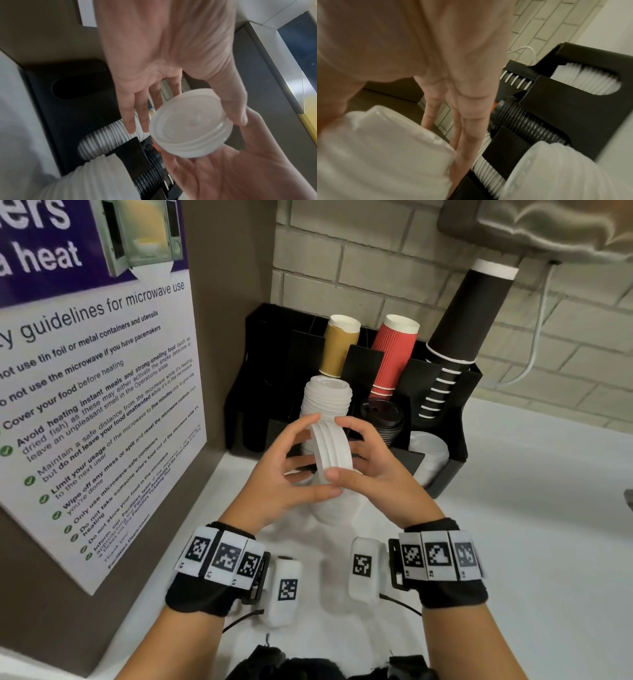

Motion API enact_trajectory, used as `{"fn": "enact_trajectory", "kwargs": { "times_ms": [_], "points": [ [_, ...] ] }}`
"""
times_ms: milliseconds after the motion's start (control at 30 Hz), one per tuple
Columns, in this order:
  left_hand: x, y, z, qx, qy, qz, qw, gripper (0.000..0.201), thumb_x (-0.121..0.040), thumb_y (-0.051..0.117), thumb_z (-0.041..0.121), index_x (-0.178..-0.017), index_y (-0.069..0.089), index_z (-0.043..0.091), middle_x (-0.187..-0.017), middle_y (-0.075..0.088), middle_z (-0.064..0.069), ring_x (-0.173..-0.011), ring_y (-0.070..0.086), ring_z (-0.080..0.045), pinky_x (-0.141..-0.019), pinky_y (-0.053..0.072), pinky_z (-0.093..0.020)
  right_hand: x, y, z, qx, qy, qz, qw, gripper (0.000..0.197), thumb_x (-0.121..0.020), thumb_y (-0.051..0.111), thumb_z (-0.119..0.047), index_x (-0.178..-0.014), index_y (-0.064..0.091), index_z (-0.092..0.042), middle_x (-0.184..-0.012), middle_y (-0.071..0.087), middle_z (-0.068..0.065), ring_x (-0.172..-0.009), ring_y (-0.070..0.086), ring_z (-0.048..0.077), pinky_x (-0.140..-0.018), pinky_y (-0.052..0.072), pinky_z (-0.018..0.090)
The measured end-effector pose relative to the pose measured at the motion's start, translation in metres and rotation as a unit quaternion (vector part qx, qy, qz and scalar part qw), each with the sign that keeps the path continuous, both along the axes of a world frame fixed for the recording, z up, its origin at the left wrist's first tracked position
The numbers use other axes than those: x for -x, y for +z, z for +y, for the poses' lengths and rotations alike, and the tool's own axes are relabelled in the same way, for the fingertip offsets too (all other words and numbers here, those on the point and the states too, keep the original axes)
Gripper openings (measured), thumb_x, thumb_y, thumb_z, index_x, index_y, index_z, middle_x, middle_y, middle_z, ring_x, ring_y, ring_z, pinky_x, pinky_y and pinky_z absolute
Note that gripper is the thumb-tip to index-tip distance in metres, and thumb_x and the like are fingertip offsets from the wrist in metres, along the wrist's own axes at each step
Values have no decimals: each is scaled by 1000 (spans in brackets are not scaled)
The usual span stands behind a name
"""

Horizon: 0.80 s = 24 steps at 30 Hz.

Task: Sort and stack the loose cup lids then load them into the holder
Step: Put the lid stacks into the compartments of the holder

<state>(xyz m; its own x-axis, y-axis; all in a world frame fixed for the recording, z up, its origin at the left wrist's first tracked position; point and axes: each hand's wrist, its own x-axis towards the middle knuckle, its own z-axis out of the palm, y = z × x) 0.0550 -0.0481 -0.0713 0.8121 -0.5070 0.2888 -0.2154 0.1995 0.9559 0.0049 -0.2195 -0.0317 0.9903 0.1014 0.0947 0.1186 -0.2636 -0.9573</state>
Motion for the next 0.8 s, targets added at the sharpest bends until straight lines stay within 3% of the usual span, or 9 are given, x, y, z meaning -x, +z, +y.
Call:
{"fn": "enact_trajectory", "kwargs": {
  "times_ms": [133, 267, 433, 633, 800],
  "points": [
    [0, 1, 2, 2, -19, 3, 1000, 92, -56, 88, 27, -135, 45, 43, -138, 49, 3, -116, 60, -15, -84, 57, -33, 3, -1, -4, -5, 2, -1, 1000, 65, -71, 77, -38, -128, 47, -44, -120, 64, 3, -111, 62, 19, -100, 47, 46],
    [0, 0, 0, 1, -18, 1, 1000, 93, -58, 90, 16, -136, 45, 41, -138, 48, 6, -117, 60, -15, -82, 57, -33, 4, 1, -6, 3, -1, -16, 1000, 67, -69, 82, -28, -128, 51, -40, -126, 59, -5, -112, 61, 14, -95, 52, 42],
    [2, 3, -1, -3, -21, -2, 1000, 91, -56, 88, 26, -134, 46, 46, -139, 48, 10, -118, 59, -13, -82, 57, -31, 5, 1, -5, 6, -4, -35, 999, 68, -68, 82, -23, -127, 52, -37, -122, 60, -9, -113, 60, 11, -96, 51, 41],
    [3, 2, -2, -7, -17, -9, 1000, 97, -57, 93, 16, -135, 44, 44, -138, 49, 13, -118, 59, -12, -82, 56, -28, 5, -4, -3, 2, -7, -48, 999, 66, -68, 81, -22, -124, 52, -39, -119, 60, -9, -109, 60, 9, -80, 54, 29],
    [-2, 3, 6, -11, 15, -3, 1000, 102, -56, 91, 34, -136, 32, 57, -143, 45, 17, -121, 55, -4, -93, 52, -25, 6, 1, -13, 1, -40, -88, 995, 63, -71, 75, -18, -127, 48, -32, -121, 56, -7, -104, 62, 11, -74, 57, 32]
  ]
}}
